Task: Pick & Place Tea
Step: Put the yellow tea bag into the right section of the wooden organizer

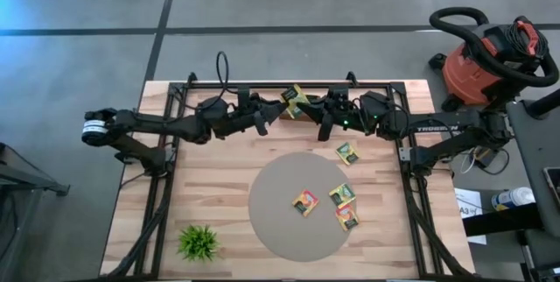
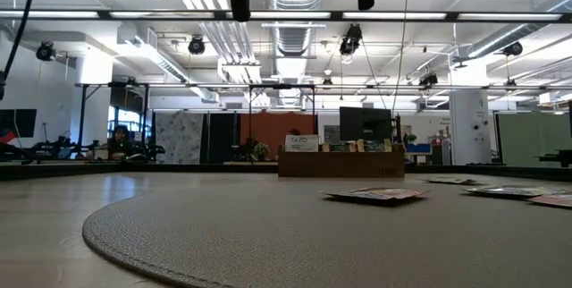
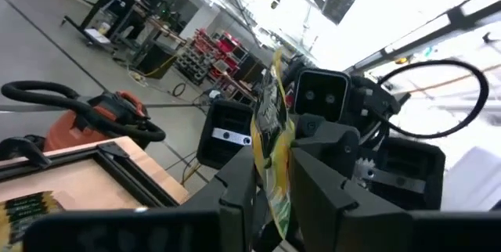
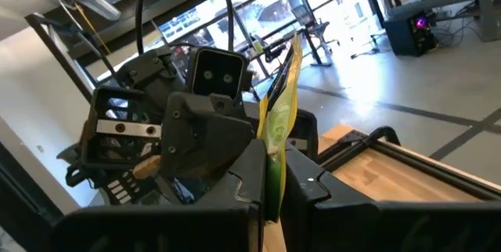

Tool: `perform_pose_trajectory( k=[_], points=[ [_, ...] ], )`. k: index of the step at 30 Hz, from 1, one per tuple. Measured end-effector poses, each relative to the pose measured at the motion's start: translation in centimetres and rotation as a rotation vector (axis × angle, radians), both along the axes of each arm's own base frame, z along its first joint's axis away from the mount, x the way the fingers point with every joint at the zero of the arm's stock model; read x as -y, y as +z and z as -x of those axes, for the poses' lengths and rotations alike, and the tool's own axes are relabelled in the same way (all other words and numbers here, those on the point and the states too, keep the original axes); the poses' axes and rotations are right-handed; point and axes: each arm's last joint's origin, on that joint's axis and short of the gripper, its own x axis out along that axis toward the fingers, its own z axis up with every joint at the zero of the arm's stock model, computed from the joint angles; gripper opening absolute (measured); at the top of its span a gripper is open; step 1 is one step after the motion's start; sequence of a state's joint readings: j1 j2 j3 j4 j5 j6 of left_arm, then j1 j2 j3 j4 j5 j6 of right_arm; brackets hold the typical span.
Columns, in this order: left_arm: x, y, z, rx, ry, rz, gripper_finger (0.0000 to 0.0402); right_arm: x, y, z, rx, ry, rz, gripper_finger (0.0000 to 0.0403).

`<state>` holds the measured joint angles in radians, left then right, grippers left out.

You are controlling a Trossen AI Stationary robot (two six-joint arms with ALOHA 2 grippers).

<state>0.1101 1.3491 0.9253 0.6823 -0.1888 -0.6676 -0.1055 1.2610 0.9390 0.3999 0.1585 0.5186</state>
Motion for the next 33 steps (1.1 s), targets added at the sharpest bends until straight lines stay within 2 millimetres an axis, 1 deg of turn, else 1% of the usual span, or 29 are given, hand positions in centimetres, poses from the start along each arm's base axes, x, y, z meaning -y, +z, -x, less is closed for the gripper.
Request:
perform_pose_trajectory(
  k=[3, 7, 9, 11, 14, 19, 22, 24, 26, 29, 31, 33],
  points=[
    [0.0, 0.0, 0.0, -0.01, -0.011, -0.019, 0.0058, 0.0, -0.4, -0.2, -0.019, -0.001, -0.001, 0.0013],
    [0.0, -0.1, -0.1, -0.027, -0.015, -0.043, 0.0013, 0.1, -0.7, -0.5, -0.042, -0.019, 0.0, 0.0014],
    [0.0, -0.2, -0.1, -0.048, -0.012, -0.058, 0.0007, 0.1, -0.9, -0.5, -0.067, -0.025, 0.028, 0.0021],
    [-0.2, -0.4, -0.1, -0.073, -0.009, -0.075, 0.0005, 0.1, -1.2, -0.5, -0.113, -0.025, 0.065, 0.0039],
    [-0.6, -0.8, -0.1, -0.121, 0.005, -0.106, 0.0003, 0.1, -1.8, -0.3, -0.19, -0.02, 0.068, 0.0081],
    [-1.4, -1.8, 0.0, -0.275, 0.022, -0.212, 0.0002, -0.1, -2.4, 1.2, -0.349, 0.014, 0.061, 0.0156],
    [-1.5, -2.9, 0.0, -0.407, -0.018, -0.306, 0.0002, -0.3, -1.8, 2.2, -0.493, 0.073, 0.08, 0.0186],
    [-1.5, -3.5, -0.2, -0.477, -0.052, -0.382, 0.0001, -0.1, -1.1, 2.6, -0.618, 0.13, 0.119, 0.0194],
    [-1.4, -4.3, -0.4, -0.541, -0.082, -0.47, 0.0001, 0.0, -0.4, 2.5, -0.731, 0.173, 0.192, 0.0196],
    [-1.5, -5.4, -1.1, -0.603, -0.119, -0.57, 0.0001, 0.3, 0.9, 1.6, -0.848, 0.225, 0.314, 0.0192],
    [-1.5, -5.6, -1.6, -0.63, -0.13, -0.606, 0.0001, 0.6, 1.7, 0.6, -0.893, 0.247, 0.359, 0.0188],
    [-1.6, -5.5, -2.2, -0.65, -0.137, -0.644, 0.0001, 1.0, 2.0, -0.3, -0.953, 0.268, 0.381, 0.0183]
  ],
)
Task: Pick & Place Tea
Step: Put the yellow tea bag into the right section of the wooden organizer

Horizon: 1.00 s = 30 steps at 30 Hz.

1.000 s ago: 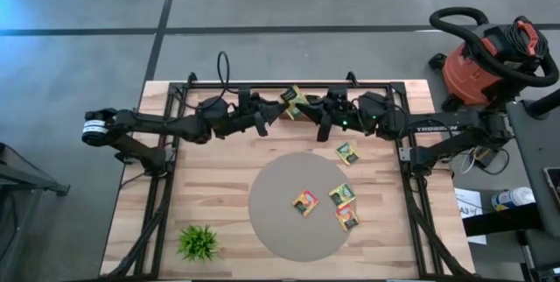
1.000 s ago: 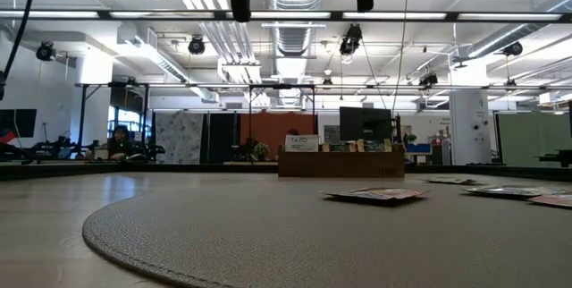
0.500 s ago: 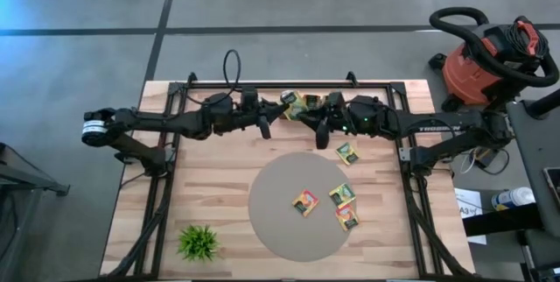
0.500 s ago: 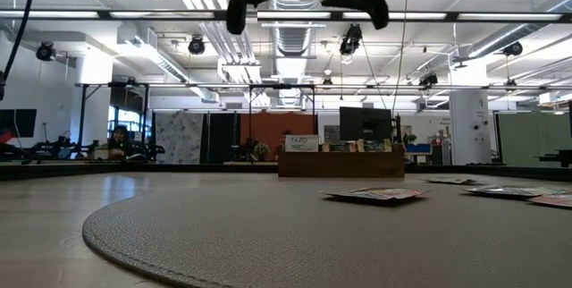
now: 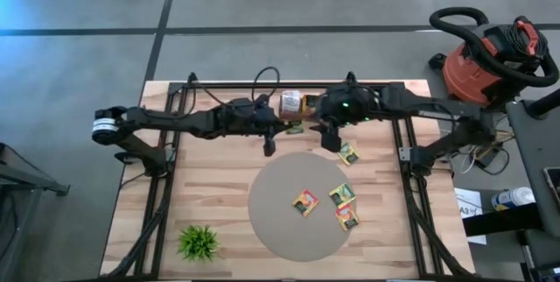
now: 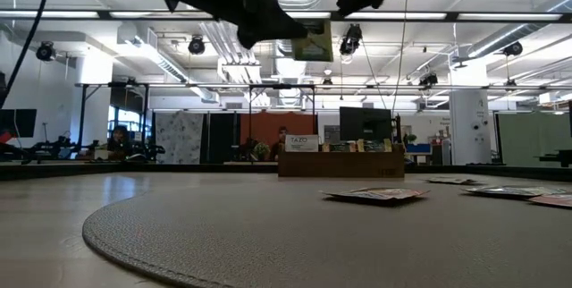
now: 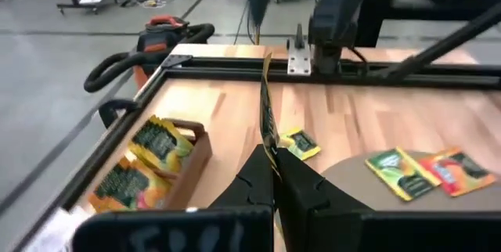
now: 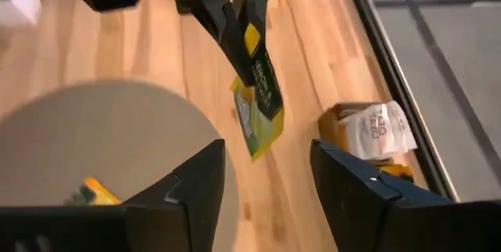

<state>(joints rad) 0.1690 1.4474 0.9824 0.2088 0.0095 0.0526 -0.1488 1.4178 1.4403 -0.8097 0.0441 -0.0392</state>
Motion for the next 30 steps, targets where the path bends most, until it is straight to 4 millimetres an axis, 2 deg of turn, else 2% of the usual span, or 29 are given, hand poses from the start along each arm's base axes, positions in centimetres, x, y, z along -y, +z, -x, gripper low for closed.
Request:
perform_pose_trajectory(
  k=[7, 14, 18, 21, 30],
  points=[
    [-0.2, -0.1, -1.6, -0.141, -0.056, -0.138, 0.0001, 0.5, -0.5, -3.4, -0.163, 0.069, 0.045, 0.0173],
    [-0.2, 0.2, -1.8, -0.154, -0.07, -0.176, 0.0, 0.9, -1.0, -5.0, -0.208, 0.104, 0.068, 0.0171],
    [-0.2, 0.3, -1.8, -0.154, -0.073, -0.186, 0.0, 1.1, -1.4, -5.4, -0.222, 0.103, 0.067, 0.0156],
    [-0.2, 0.3, -1.8, -0.154, -0.074, -0.19, 0.0, 1.2, -1.8, -5.4, -0.24, 0.1, 0.062, 0.013],
    [-0.2, 0.4, -1.8, -0.147, -0.07, -0.187, 0.0006, 1.5, -1.9, -5.3, -0.251, 0.104, 0.06, 0.0015]
  ],
)
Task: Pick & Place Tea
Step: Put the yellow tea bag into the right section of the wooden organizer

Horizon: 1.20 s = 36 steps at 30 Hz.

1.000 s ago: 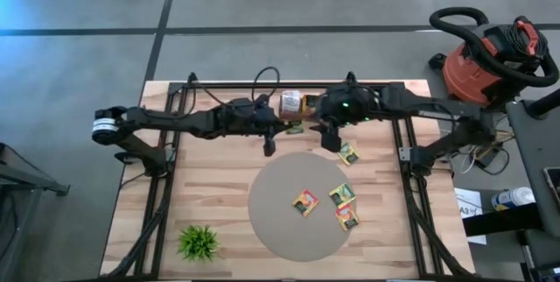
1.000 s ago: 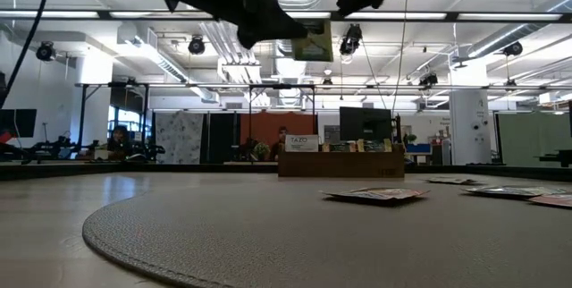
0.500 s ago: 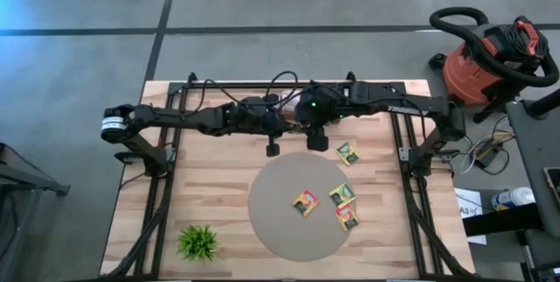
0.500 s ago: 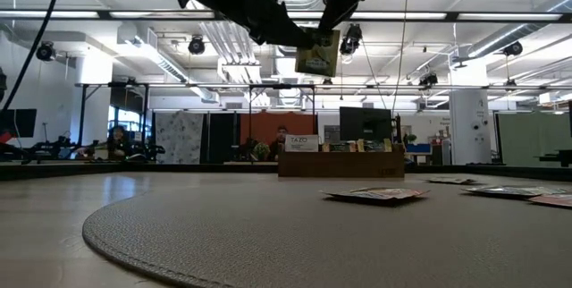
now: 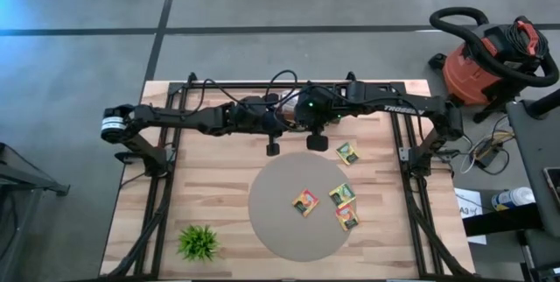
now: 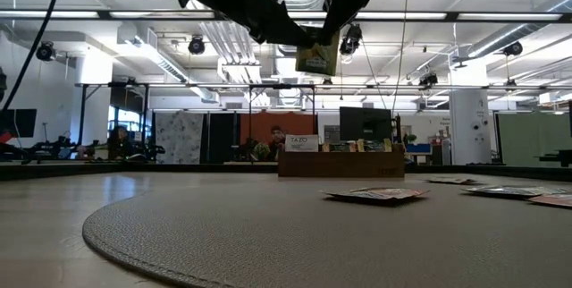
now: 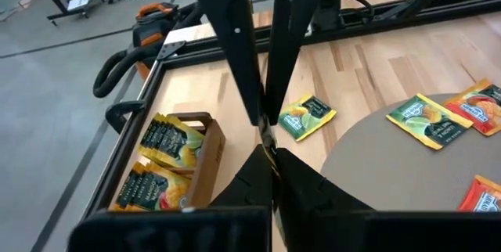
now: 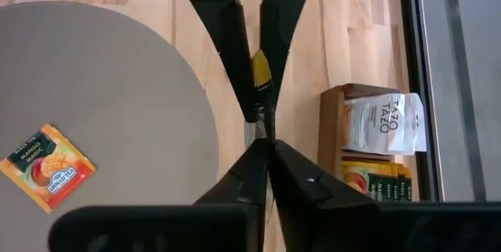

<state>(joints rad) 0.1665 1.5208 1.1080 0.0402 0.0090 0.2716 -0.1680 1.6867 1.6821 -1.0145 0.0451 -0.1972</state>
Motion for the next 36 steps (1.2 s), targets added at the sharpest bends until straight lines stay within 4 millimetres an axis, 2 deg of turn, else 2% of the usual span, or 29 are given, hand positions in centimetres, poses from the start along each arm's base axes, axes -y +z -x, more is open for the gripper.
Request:
perform_pose_trajectory(
  k=[8, 14, 18, 22, 31, 36],
  points=[
    [0.0, -0.1, 0.0, 0.007, 0.042, 0.074, 0.0037, 0.2, 0.0, 0.1, -0.001, 0.006, -0.017, 0.0009],
    [-0.5, -1.5, 0.6, -0.006, 0.312, 0.151, 0.0079, 1.3, 0.0, 0.3, 0.001, -0.063, -0.032, 0.0008],
    [-0.5, -2.1, 1.9, 0.011, 0.397, 0.196, 0.0093, 2.2, 0.0, 0.9, -0.016, -0.096, -0.038, 0.0008],
    [-0.1, -1.7, 4.2, 0.055, 0.419, 0.245, 0.0094, 4.0, -0.7, 1.6, -0.068, -0.153, -0.045, 0.0008],
    [1.1, -0.9, 11.5, 0.217, 0.45, 0.377, 0.0094, 8.4, -3.4, 3.1, -0.099, -0.223, -0.063, 0.0008],
    [1.4, -1.0, 13.8, 0.286, 0.473, 0.417, 0.0094, 10.7, -4.4, 4.5, -0.126, -0.279, -0.071, 0.0008]
  ],
)
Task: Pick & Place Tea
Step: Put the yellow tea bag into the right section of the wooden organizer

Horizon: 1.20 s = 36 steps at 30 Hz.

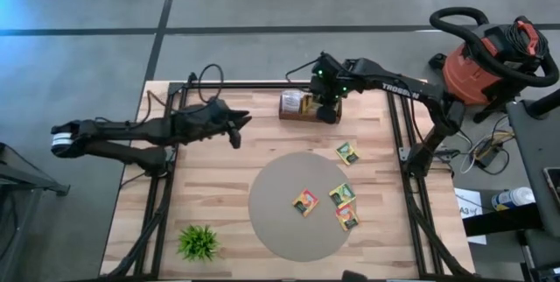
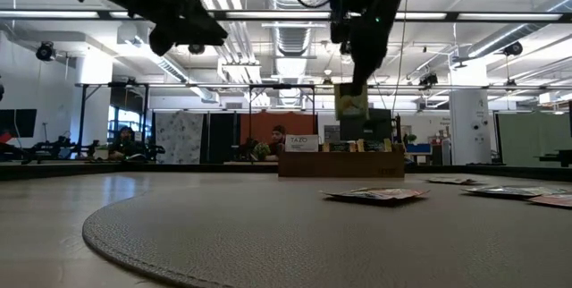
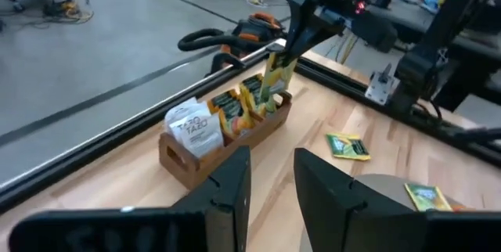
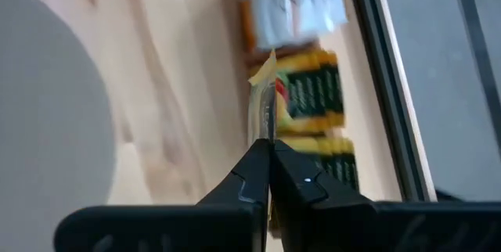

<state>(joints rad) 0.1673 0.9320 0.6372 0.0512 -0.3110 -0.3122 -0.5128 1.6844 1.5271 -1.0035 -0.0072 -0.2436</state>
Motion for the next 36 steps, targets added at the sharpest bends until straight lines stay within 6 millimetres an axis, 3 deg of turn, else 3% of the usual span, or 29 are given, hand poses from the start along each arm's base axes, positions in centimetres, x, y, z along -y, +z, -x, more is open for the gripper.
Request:
perform_pose_trajectory(
  k=[12, 27, 36],
  points=[
    [-0.1, -0.4, 0.2, 0.013, 0.055, 0.007, 0.0094, 2.2, -4.8, 3.2, -0.118, 0.044, -0.103, 0.0008],
    [-0.5, -1.2, -0.6, -0.019, 0.127, -0.002, 0.0094, 4.1, -6.3, 4.4, -0.067, 0.084, -0.058, 0.0008],
    [-0.6, -1.2, -0.7, -0.023, 0.142, -0.006, 0.0094, 3.8, -7.8, 4.8, -0.085, 0.115, -0.071, 0.0008]
  ],
)
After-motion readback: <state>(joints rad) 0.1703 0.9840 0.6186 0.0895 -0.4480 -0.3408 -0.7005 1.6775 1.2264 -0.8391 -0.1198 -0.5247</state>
